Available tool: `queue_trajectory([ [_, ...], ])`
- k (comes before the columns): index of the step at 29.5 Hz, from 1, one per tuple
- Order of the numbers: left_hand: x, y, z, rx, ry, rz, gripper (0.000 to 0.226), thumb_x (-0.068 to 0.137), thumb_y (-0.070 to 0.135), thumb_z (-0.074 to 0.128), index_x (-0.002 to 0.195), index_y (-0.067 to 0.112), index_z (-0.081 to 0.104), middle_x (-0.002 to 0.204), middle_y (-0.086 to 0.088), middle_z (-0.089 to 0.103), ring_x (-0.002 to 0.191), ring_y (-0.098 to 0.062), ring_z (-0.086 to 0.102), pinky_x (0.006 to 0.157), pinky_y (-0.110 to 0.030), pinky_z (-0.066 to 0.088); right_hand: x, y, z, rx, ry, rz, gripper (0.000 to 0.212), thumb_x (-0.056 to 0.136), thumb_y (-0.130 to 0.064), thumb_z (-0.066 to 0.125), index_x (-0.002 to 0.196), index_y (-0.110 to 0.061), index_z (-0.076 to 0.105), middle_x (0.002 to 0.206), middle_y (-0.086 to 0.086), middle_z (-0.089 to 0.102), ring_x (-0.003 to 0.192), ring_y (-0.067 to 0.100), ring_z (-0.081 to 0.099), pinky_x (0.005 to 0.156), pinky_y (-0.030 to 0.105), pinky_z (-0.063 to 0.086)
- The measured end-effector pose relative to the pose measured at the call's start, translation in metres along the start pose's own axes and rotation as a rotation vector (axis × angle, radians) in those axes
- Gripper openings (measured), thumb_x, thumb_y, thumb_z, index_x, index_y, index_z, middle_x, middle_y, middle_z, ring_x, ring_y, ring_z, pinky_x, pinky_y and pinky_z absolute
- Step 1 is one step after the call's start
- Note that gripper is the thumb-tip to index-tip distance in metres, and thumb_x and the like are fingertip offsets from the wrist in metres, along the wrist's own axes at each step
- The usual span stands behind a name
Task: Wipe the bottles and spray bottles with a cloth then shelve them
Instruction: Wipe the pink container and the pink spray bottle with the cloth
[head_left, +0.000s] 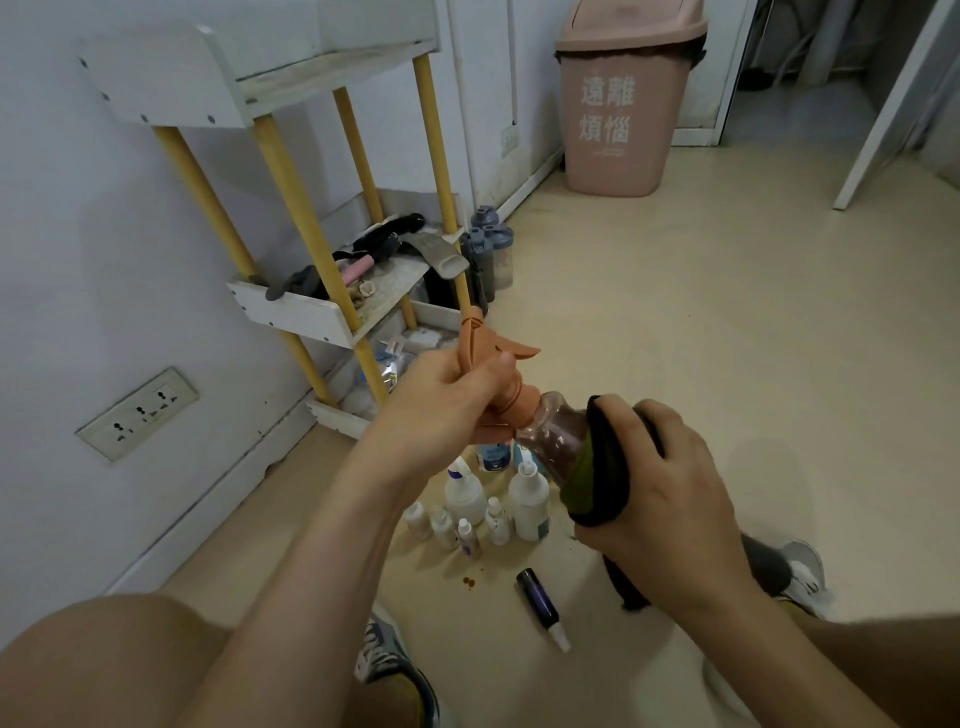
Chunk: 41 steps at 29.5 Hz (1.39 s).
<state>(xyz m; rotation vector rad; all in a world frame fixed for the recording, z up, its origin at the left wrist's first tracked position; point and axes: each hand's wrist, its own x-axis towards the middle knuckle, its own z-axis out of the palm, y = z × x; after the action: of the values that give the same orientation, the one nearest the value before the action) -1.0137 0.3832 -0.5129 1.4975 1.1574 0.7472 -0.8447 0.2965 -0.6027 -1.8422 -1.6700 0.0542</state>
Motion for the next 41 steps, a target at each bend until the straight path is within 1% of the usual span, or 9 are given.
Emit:
queue_trajectory([
  [7,-0.003,0.001,-0.001,0.101,-0.088,0.123,0.024,0.100,0.028,0.051,0.104,0.009,0.064,0.095,-0.003,0.076,0.088,-0.010,0.072,0.069,-0.023,0.056,0.006,0.001,-0.006,0.227,-0.269,0.000,0.096,0.053,-0.048,0.087,0.133,-0.050,0.033,0.123,-0.021,0.048,0.105,0.004,0.052,0.085,0.019,0.044],
  [12,-0.006,0.004,0.001,0.085,0.258,0.093,0.031,0.101,0.036,0.047,0.081,0.019,0.063,0.080,0.000,0.073,0.081,-0.016,0.071,0.081,-0.048,0.058,0.002,-0.015,0.003,0.673,-0.027,0.074,0.027,0.092,-0.036,0.064,0.116,-0.049,0.060,0.111,-0.026,0.066,0.111,0.003,0.060,0.092,0.019,0.047],
  [18,-0.020,0.006,0.026,0.486,0.257,0.179,0.039,0.101,0.043,0.038,0.079,0.019,0.059,0.071,0.003,0.062,0.071,-0.017,0.060,0.067,-0.037,0.046,-0.001,-0.043,0.036,0.522,-0.066,0.009,0.044,0.098,-0.051,0.034,0.135,-0.033,0.049,0.128,-0.013,0.059,0.122,0.017,0.054,0.097,0.046,0.044],
  [21,-0.023,-0.001,0.033,0.537,0.146,0.217,0.040,0.097,0.050,0.036,0.089,0.023,0.064,0.073,0.004,0.067,0.071,-0.013,0.064,0.070,-0.043,0.052,0.007,-0.026,0.026,0.858,-0.122,0.446,0.044,0.096,-0.059,0.040,0.098,-0.024,0.066,0.090,-0.006,0.070,0.091,0.018,0.066,0.082,0.040,0.053],
  [25,-0.010,-0.009,0.035,0.476,0.229,0.210,0.028,0.095,0.046,0.052,0.085,0.025,0.068,0.073,0.005,0.069,0.070,-0.011,0.065,0.070,-0.046,0.055,0.020,-0.005,-0.021,1.067,0.051,0.889,0.035,0.099,-0.042,0.049,0.088,-0.012,0.065,0.085,0.003,0.067,0.077,0.013,0.063,0.062,0.026,0.048],
  [28,0.004,-0.008,0.052,0.514,0.218,0.243,0.037,0.094,0.050,0.051,0.076,0.021,0.064,0.065,0.001,0.065,0.064,-0.018,0.063,0.065,-0.049,0.052,0.020,-0.026,-0.039,1.134,0.142,0.611,0.044,0.092,-0.055,0.050,0.074,-0.018,0.064,0.070,-0.011,0.064,0.065,0.001,0.059,0.057,0.016,0.047],
  [31,0.015,0.000,0.076,0.584,0.209,0.351,0.026,0.096,0.031,0.049,0.077,0.019,0.061,0.067,0.004,0.062,0.065,-0.019,0.059,0.063,-0.044,0.050,0.029,-0.051,-0.021,1.016,0.094,0.238,0.059,0.087,-0.070,0.047,0.125,-0.027,0.059,0.123,-0.012,0.062,0.116,0.000,0.055,0.096,0.021,0.046],
  [33,0.017,0.011,0.084,0.464,0.211,0.372,0.036,0.098,0.040,0.043,0.076,0.017,0.062,0.066,0.003,0.062,0.064,-0.017,0.058,0.058,-0.038,0.048,0.046,-0.038,-0.022,1.016,0.118,0.261,0.069,0.088,-0.069,0.045,0.140,-0.024,0.049,0.137,-0.003,0.057,0.130,0.009,0.050,0.109,0.032,0.042],
  [41,0.043,0.056,0.120,0.584,0.126,0.645,0.046,0.094,0.059,0.028,0.078,0.025,0.054,0.063,0.005,0.059,0.060,-0.015,0.057,0.058,-0.041,0.047,0.063,0.007,-0.053,1.013,0.180,0.612,0.051,0.090,-0.068,0.039,0.089,-0.028,0.070,0.081,0.002,0.074,0.081,0.019,0.070,0.082,0.047,0.057],
])
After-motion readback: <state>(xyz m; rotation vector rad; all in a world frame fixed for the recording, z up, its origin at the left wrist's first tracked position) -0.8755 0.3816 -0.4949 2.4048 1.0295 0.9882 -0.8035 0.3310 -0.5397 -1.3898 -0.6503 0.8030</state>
